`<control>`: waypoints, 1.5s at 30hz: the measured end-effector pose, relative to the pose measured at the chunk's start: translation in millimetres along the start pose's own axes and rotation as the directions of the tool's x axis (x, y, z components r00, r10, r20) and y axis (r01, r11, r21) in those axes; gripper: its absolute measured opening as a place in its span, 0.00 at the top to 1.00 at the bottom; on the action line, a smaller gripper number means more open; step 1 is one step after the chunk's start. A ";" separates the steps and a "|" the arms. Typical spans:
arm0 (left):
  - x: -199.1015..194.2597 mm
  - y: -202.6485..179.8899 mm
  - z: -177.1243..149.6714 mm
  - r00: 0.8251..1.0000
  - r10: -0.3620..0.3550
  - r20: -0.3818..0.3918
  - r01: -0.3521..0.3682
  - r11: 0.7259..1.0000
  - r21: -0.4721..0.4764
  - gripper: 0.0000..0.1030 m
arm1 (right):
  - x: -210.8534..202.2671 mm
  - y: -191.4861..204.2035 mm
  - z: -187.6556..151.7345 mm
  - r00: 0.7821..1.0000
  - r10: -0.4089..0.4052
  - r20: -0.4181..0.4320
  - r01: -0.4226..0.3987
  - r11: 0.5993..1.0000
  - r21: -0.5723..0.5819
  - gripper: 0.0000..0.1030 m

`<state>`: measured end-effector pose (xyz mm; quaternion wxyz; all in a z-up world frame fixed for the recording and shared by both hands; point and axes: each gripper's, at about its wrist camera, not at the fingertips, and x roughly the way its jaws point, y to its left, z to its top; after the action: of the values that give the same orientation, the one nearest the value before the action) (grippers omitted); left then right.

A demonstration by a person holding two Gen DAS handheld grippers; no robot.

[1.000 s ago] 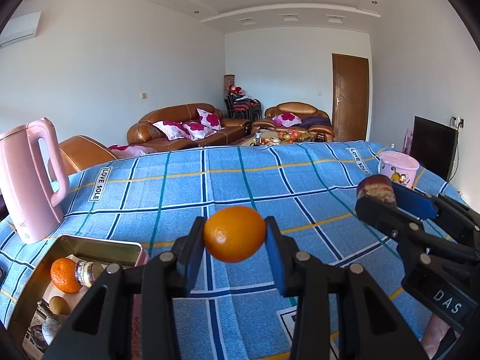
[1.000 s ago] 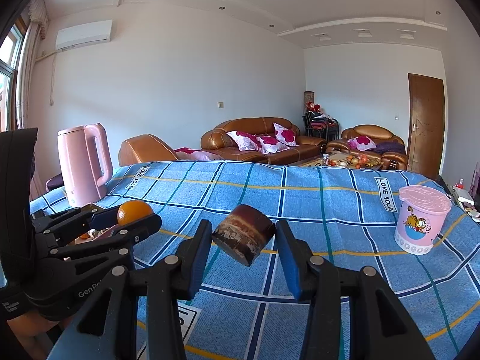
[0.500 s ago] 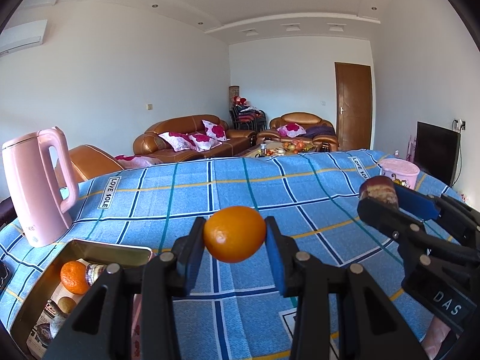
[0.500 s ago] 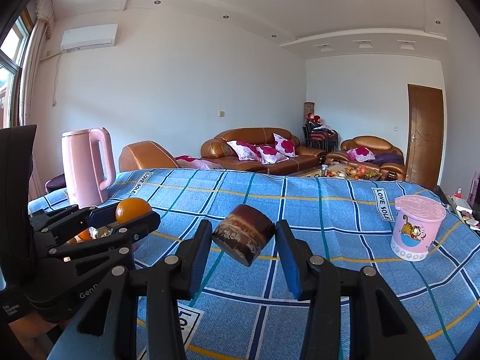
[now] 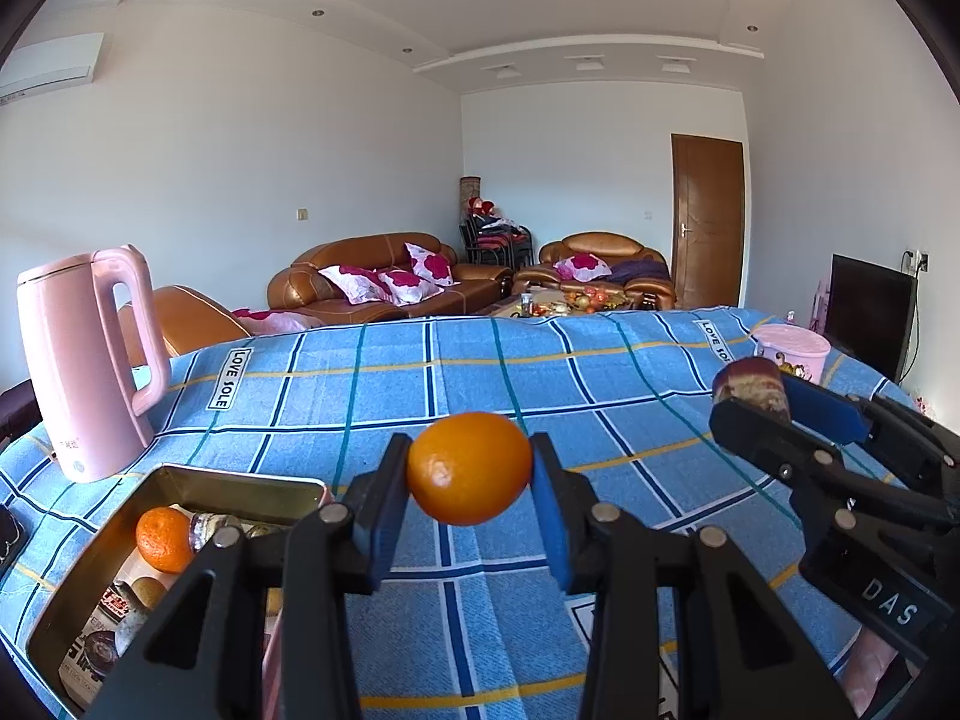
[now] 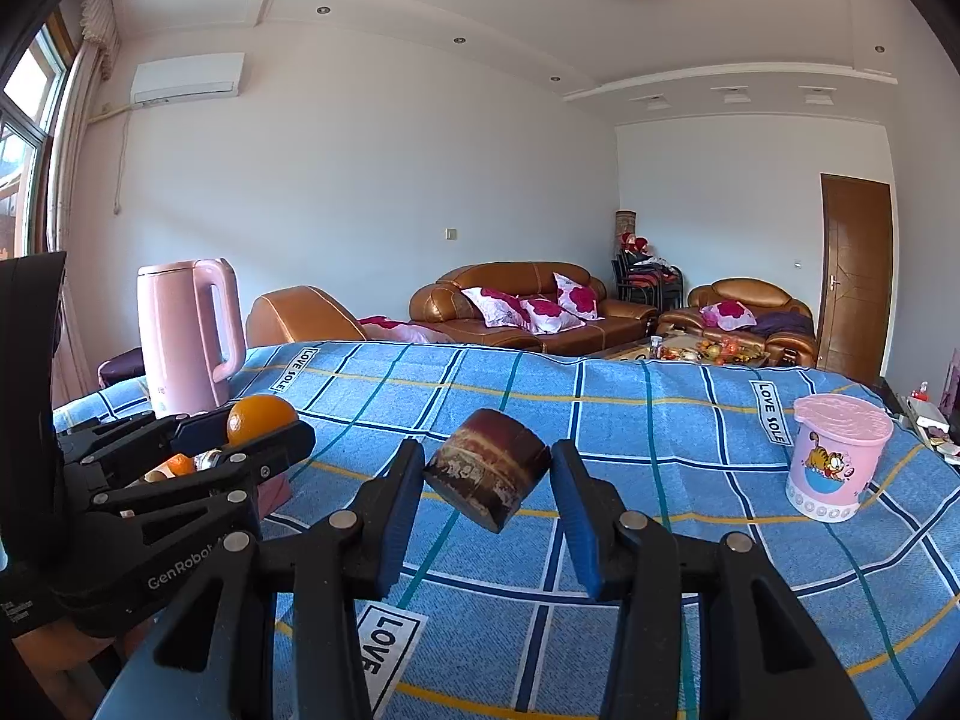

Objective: Organize fruits
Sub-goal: 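Carry the small orange and the brown cake toward the pink tin, then open left gripper to drop the orange while right releases the cake into the tin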

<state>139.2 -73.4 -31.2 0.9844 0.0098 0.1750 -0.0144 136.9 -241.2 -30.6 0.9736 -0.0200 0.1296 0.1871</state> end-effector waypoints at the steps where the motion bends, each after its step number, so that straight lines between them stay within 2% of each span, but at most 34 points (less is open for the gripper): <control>1: -1.9 0.1 -0.7 1.000 -0.001 -0.001 0.001 1.000 0.000 0.61 | -0.2 1.7 0.2 1.000 0.005 -0.001 -0.005 1.000 -0.002 0.55; 14: -24.0 21.7 -9.1 1.000 0.013 -0.007 -0.013 1.000 -0.027 0.61 | -2.9 28.7 -1.3 0.997 0.073 -0.009 -0.073 0.997 -0.010 0.55; 25: -48.6 59.7 -17.7 0.998 0.067 -0.013 -0.068 0.996 -0.063 0.61 | -3.6 63.7 1.8 0.988 0.154 -0.020 -0.154 0.987 -0.036 0.55; 35: -71.3 92.3 -21.8 0.992 0.129 -0.015 -0.130 0.988 -0.086 0.61 | -2.7 98.8 5.0 0.971 0.237 -0.035 -0.239 0.969 -0.065 0.55; 45: -87.2 116.8 -31.6 0.984 0.179 -0.028 -0.181 0.978 -0.103 0.61 | -2.8 126.4 5.4 0.959 0.281 -0.042 -0.284 0.954 -0.093 0.55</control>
<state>50.2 46.3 -29.1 0.9791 -0.0263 0.1832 0.0840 89.0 -124.2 -23.4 0.9327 -0.0518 0.1354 0.3301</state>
